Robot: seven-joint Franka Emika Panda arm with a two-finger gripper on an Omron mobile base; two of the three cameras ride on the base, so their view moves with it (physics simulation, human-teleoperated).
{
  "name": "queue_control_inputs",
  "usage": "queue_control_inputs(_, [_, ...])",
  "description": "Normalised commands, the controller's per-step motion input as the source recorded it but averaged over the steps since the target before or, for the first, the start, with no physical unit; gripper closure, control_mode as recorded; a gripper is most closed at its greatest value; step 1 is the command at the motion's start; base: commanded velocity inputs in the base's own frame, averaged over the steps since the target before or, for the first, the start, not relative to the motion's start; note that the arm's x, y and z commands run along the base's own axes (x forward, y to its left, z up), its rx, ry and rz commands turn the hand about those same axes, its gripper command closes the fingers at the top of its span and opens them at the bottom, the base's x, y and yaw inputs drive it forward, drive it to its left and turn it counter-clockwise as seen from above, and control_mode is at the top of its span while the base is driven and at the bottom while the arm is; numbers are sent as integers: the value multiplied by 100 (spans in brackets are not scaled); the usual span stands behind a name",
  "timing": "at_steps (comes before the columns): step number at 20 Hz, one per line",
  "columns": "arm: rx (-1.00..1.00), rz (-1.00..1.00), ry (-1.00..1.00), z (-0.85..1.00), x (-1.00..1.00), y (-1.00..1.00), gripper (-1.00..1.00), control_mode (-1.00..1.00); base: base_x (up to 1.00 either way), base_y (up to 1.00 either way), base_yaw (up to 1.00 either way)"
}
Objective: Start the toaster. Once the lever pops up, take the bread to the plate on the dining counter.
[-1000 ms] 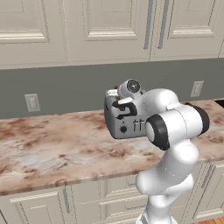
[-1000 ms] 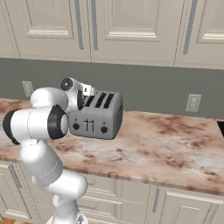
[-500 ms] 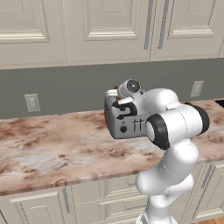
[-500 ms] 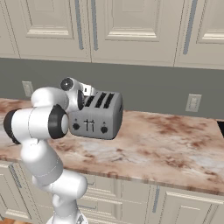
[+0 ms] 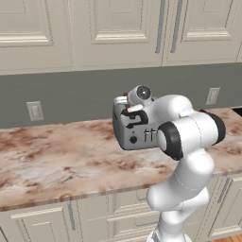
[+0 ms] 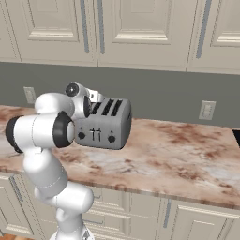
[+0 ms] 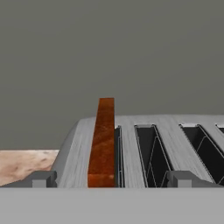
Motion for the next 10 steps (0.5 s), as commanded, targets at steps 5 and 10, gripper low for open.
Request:
queue_control_inputs(5, [0,0,1,0,3,0,-100,-100,0,0,0])
queue_control_inputs(10, [0,0,0,0,2,0,-100,-100,0,0,0])
